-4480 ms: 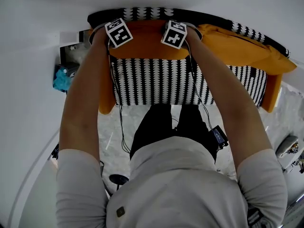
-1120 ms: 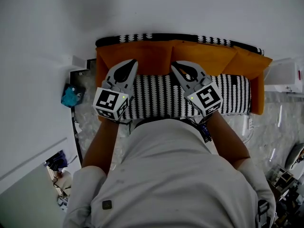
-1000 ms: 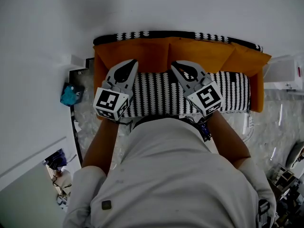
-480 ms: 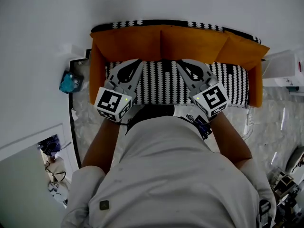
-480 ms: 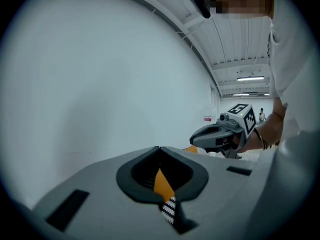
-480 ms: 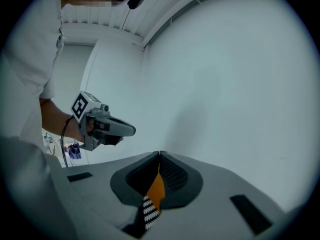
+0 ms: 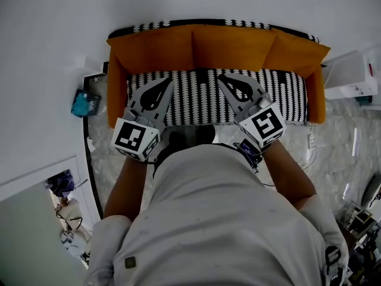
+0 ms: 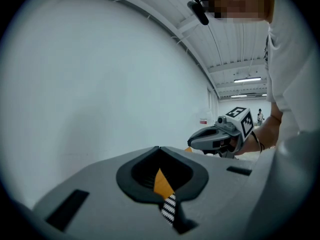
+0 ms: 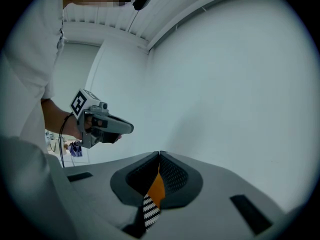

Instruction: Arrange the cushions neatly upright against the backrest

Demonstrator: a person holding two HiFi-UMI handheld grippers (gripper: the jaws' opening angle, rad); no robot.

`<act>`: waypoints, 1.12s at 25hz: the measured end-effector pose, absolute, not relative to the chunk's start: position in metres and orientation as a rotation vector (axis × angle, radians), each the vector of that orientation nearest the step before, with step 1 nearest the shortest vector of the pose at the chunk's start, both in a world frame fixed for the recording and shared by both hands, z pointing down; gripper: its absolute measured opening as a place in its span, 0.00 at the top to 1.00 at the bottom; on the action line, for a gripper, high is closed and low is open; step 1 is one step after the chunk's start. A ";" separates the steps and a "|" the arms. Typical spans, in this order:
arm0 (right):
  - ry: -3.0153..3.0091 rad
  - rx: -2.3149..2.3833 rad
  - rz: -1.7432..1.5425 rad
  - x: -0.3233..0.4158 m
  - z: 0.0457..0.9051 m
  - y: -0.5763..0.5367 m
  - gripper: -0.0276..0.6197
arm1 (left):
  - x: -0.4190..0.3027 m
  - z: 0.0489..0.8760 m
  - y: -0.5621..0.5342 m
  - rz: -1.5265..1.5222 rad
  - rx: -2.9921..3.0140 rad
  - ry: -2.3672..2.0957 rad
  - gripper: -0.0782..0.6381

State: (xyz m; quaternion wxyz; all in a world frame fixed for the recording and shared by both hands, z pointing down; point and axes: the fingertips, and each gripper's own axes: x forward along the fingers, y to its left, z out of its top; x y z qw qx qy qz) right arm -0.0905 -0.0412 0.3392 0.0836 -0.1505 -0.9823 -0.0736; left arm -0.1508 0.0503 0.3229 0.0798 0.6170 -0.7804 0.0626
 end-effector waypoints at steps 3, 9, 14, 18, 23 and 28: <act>-2.952 -0.418 -0.209 -0.080 0.331 -0.031 0.91 | -0.141 0.313 0.061 0.183 1.873 -2.337 0.88; -2.972 -0.358 -0.216 -0.069 0.320 0.004 0.91 | -0.134 0.304 0.101 0.171 1.904 -2.321 0.88; -2.977 -0.309 -0.219 -0.060 0.317 0.042 0.92 | -0.134 0.297 0.146 0.161 1.935 -2.320 0.88; -2.983 -0.269 -0.206 -0.054 0.317 0.075 0.92 | -0.135 0.295 0.178 0.142 1.954 -2.309 0.88; -2.991 -0.229 -0.203 -0.051 0.315 0.112 0.92 | -0.134 0.297 0.215 0.135 1.983 -2.286 0.88; -2.994 -0.195 -0.207 -0.050 0.313 0.139 0.92 | -0.137 0.300 0.242 0.113 2.001 -2.266 0.88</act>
